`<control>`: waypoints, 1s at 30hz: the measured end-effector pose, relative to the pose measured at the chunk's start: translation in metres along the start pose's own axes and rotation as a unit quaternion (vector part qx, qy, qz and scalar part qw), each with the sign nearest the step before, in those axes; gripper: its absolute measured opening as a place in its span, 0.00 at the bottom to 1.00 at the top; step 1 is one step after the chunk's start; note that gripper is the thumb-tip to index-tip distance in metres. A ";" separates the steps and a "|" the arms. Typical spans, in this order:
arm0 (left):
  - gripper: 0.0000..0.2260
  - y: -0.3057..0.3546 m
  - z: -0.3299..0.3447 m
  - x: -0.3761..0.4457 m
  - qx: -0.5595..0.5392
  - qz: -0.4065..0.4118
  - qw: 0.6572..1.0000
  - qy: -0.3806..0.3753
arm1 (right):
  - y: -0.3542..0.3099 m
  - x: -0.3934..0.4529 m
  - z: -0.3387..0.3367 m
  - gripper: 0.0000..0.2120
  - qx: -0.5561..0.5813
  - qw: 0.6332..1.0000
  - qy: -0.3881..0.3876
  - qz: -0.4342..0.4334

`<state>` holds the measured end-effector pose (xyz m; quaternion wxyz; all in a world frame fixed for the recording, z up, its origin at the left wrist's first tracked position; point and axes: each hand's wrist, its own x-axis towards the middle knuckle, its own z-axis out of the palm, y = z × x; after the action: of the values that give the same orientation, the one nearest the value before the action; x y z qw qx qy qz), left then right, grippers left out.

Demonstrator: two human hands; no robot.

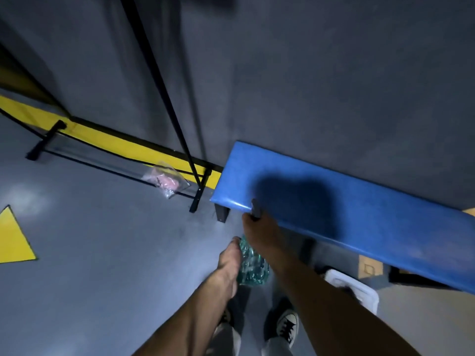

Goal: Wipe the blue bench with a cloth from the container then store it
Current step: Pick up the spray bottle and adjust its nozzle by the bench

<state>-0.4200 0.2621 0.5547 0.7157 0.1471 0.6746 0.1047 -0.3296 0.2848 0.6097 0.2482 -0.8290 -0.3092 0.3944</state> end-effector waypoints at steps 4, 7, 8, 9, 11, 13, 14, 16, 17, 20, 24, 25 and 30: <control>0.29 0.007 -0.001 0.008 0.001 -0.021 1.000 -0.005 | -0.005 0.009 0.010 0.19 -0.015 1.000 -0.001 0.004; 0.25 0.016 -0.002 0.011 0.008 -0.011 1.000 -0.008 | -0.010 0.016 0.016 0.18 0.007 1.000 0.007 0.017; 0.25 0.019 -0.002 0.013 0.011 -0.006 1.000 -0.004 | -0.010 0.020 0.018 0.15 0.029 0.999 0.015 0.035; 0.26 0.020 -0.003 0.018 0.003 0.001 1.000 0.001 | -0.011 0.024 0.020 0.13 0.047 0.998 0.019 0.046; 0.27 0.022 -0.003 0.029 -0.001 0.008 1.000 0.004 | -0.010 0.031 0.024 0.12 0.058 0.997 0.017 0.047; 0.26 0.026 -0.003 0.028 0.002 -0.004 1.000 0.008 | -0.011 0.035 0.027 0.13 0.050 0.997 0.012 0.053; 0.25 0.027 -0.002 0.025 -0.003 -0.012 1.000 0.008 | -0.010 0.037 0.029 0.14 0.045 0.997 0.015 0.053; 0.23 0.030 0.001 0.016 -0.021 -0.022 1.000 -0.005 | -0.007 0.039 0.031 0.18 0.037 0.998 0.030 0.052; 0.22 0.029 0.002 0.013 -0.023 -0.028 0.999 -0.005 | -0.006 0.039 0.032 0.20 0.035 0.998 0.033 0.049; 0.22 0.024 0.001 0.007 -0.013 -0.029 0.999 -0.009 | -0.003 0.036 0.033 0.20 0.022 0.999 0.038 0.031; 0.33 0.003 -0.002 0.050 0.030 0.005 1.000 -0.009 | 0.007 0.027 0.022 0.16 0.088 0.990 0.083 0.066; 0.36 -0.007 -0.002 0.063 0.044 0.010 0.999 -0.009 | 0.012 0.022 0.018 0.14 0.111 0.986 0.092 0.083; 0.40 -0.043 0.007 0.080 0.124 0.003 0.992 -0.013 | 0.042 0.004 0.009 0.10 0.176 0.965 0.147 0.126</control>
<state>-0.4093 0.2490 0.4653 0.7004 0.2381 0.6726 0.0198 -0.3219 0.2604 0.5752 0.3816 -0.8531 -0.0881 0.3447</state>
